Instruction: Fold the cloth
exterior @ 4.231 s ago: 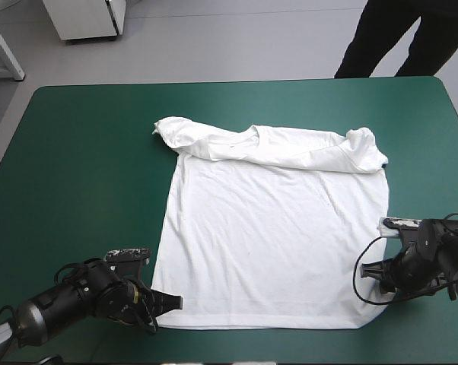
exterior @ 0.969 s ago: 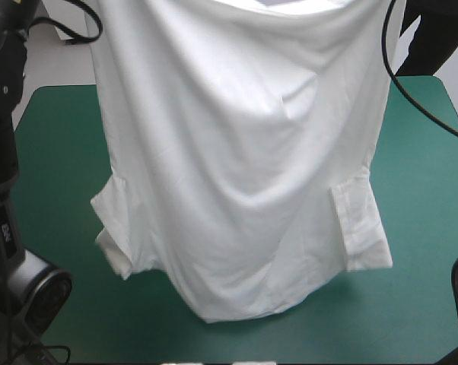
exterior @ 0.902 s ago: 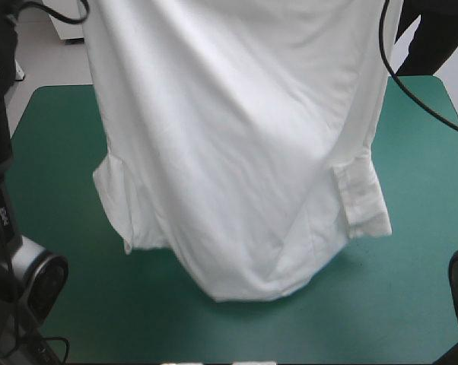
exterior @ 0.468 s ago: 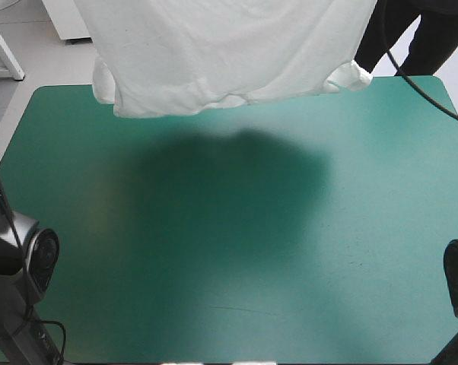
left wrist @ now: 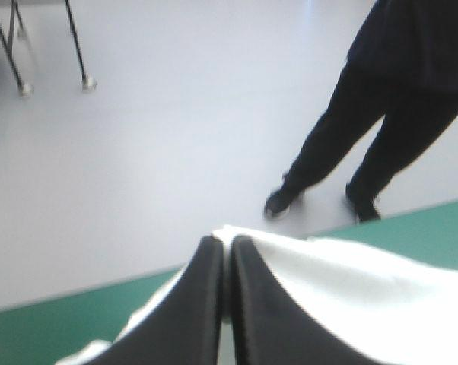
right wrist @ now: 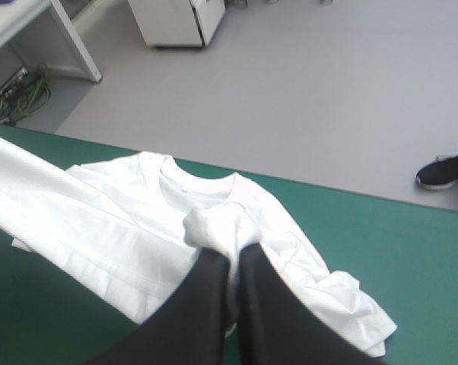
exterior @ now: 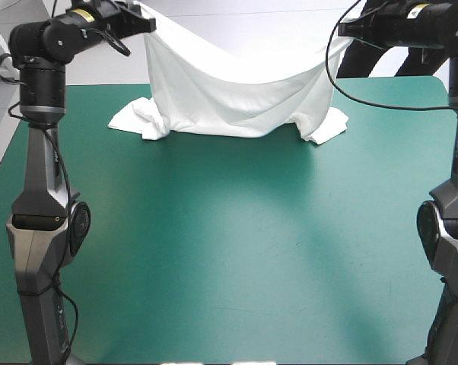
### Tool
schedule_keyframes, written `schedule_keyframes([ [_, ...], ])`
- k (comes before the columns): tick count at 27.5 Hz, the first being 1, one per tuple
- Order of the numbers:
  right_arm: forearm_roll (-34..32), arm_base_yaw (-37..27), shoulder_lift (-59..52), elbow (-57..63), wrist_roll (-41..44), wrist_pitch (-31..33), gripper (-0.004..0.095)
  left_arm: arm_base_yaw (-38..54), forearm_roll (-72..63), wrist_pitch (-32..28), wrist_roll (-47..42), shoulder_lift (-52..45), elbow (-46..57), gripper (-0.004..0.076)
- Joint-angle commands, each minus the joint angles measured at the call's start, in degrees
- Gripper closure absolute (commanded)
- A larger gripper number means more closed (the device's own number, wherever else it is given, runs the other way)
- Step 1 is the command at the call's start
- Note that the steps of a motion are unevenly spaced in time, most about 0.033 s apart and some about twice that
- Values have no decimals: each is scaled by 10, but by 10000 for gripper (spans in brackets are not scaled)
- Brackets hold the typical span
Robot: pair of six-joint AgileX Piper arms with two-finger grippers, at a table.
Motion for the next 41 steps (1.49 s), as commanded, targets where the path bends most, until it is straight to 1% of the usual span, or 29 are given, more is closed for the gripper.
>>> schedule_keyframes([
  [1, -1, 0, -11, 1, 26, 1, 912, -8, 53, 37, -39, -12, -11, 746],
  [6, -43, 12, -9, 93, 32, 1, 911, -15, 92, 127, -64, 13, -11, 746],
  [10, -56, 29, -19, 199, 32, 1, 911, -15, 91, 132, -92, 20, 8, 746],
  [14, -72, 47, -36, 299, 32, 1, 911, -33, 92, 133, -95, 6, 80, 746],
  [20, -86, 54, -66, 409, 31, -1, 911, -92, 186, 127, -99, -53, 285, 746],
  [24, -86, 56, -87, 467, 30, -4, 911, -98, 173, 63, -127, -119, 448, 746],
  [26, -85, 56, -97, 490, 30, -10, 911, -98, 168, 26, -130, -156, 530, 746],
  [28, -82, 56, -109, 517, 29, -16, 911, -98, 168, -1, -133, -200, 631, 746],
  [31, -79, 60, -129, 561, 27, -19, 911, -98, 154, -40, -134, -266, 754, 746],
  [32, -82, 63, -136, 580, 25, -20, 911, -98, 147, -51, -134, -283, 786, 746],
  [33, -88, 75, -159, 624, 23, -27, 911, -98, 133, -67, -134, -321, 855, 746],
  [36, -104, 97, -202, 699, 21, -43, 911, -98, 126, -65, -134, -372, 936, 746],
  [37, -120, 113, -236, 758, 21, -52, 911, -98, 123, -63, -134, -407, 990, 746],
  [38, -126, 118, -249, 782, 21, -55, 911, -98, 115, -60, -133, -427, 1017, 746],
  [39, -138, 127, -285, 840, 21, -62, 911, -98, 102, -60, -130, -468, 1063, 746],
  [41, -138, 131, -327, 904, 21, -65, 911, -98, 79, -52, -124, -521, 1123, 746],
])
